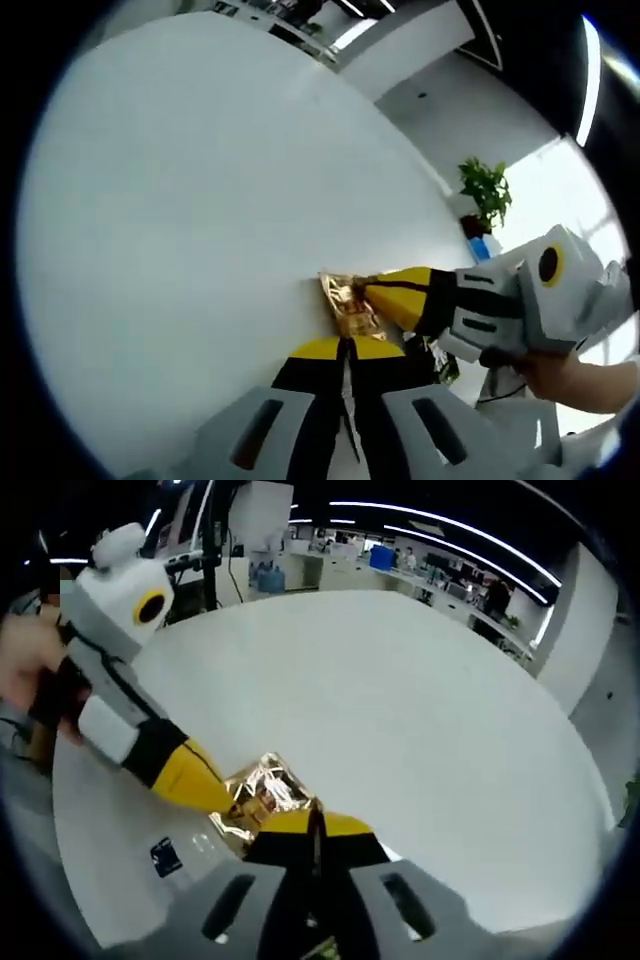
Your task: Arrange the skincare products in the storage area until every visible bottle or jar stands upright without overlapping.
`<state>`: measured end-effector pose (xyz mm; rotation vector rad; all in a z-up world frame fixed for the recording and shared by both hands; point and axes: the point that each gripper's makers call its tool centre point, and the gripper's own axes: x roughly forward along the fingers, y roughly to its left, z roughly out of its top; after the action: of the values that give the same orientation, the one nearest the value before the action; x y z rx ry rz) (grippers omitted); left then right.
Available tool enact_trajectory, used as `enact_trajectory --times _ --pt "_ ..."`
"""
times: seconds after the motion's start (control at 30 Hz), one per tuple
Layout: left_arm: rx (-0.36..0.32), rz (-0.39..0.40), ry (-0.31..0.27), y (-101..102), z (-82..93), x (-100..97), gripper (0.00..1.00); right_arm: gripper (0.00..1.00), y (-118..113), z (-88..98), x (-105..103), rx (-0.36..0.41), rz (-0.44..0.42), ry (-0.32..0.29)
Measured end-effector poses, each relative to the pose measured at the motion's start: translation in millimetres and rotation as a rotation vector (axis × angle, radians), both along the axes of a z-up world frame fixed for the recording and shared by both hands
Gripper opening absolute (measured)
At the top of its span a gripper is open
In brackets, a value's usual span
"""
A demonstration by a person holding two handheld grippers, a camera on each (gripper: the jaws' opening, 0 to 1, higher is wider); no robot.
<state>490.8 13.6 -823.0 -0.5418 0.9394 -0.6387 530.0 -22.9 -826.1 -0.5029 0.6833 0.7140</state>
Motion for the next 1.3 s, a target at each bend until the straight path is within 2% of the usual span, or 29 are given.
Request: enact_trajectory --times 0.07,0.3,0.43,0.6,0.83,0.93,1.07,1.2,1.3 --pt "0.004 -0.001 0.004 2.4 3.0 -4.4 0.0 0.02 -0.4 -0.9 0.4 -0.002 0.004 0.001" --pt "0.08 -0.011 -0.065 16.2 9.1 -4.0 0.01 0.01 1.2 -1.9 0.5 0.005 -0.004 0.006" --pt "0.152 -0.059 -0.102 23.5 8.6 -11.8 0.0 0.01 1.1 -2.4 0.3 0.0 0.012 -0.01" --pt "0.232 -0.083 -0.154 31.1 10.5 -16.8 0.0 0.01 1.1 -2.0 1.0 -0.012 0.023 -0.011" --pt "0.281 -0.178 -0.266 14.9 19.3 -4.0 0.02 0.01 1.2 -2.1 0.9 -0.019 0.043 -0.009" --pt "0.312 -0.252 -0.314 2.3 19.3 0.3 0.05 0.01 1.0 -2.2 0.8 -0.026 0.053 -0.012" --pt "0.369 -0.31 -0.378 -6.5 15.9 7.6 0.11 0.01 0.0 -2.5 1.4 -0.027 0.056 -0.008" --pt "0.429 -0.361 -0.411 -7.4 8.5 10.8 0.16 0.01 -0.4 -1.9 2.0 -0.032 0.061 -0.008" --pt "0.447 -0.391 -0.435 -9.8 6.6 11.0 0.16 0.01 -0.4 -1.8 1.9 -0.028 0.059 -0.006"
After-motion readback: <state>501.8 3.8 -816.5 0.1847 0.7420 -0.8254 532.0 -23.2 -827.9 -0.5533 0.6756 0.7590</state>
